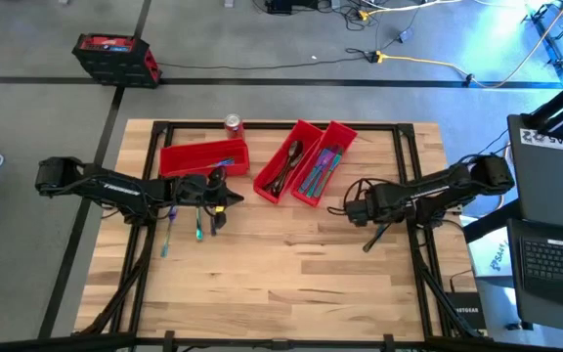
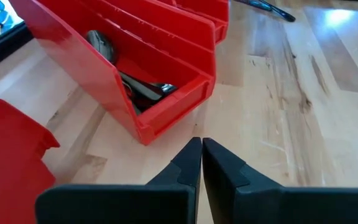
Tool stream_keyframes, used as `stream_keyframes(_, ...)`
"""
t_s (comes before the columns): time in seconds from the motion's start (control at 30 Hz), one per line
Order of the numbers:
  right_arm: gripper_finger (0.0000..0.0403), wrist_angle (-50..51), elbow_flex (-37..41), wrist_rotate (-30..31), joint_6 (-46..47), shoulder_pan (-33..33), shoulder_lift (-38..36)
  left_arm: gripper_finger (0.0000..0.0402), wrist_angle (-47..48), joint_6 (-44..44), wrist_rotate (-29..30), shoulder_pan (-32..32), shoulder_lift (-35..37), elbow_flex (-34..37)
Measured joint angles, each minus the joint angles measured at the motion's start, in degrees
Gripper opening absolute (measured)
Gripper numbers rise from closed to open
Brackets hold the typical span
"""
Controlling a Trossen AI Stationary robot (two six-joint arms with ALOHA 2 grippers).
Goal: Sort silverware
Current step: Put the blue table knife into the right red bin
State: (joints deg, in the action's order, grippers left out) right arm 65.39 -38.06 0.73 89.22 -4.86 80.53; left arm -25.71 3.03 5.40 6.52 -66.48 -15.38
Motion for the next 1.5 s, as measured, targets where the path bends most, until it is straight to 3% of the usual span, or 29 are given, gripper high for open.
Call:
stream_keyframes(0.37, 0.0000, -1.80, 0.02, -3.30, -7.05, -0.02, 7.72, 0.0000, -0.02, 0.00, 1.24, 0.02, 0.00, 0.00)
stream_keyframes(1.0, 0.0000, -4.58, -0.55, -1.61, -6.55, 0.00, 8.09, 0.0000, -0.13, -1.51, 1.21, -0.04, 0.00, 0.00)
stream_keyframes(1.5, 0.0000, -5.03, -2.01, 3.14, -5.26, 0.00, 8.22, 0.0000, 3.53, -1.49, 1.21, -0.04, 0.00, 0.07)
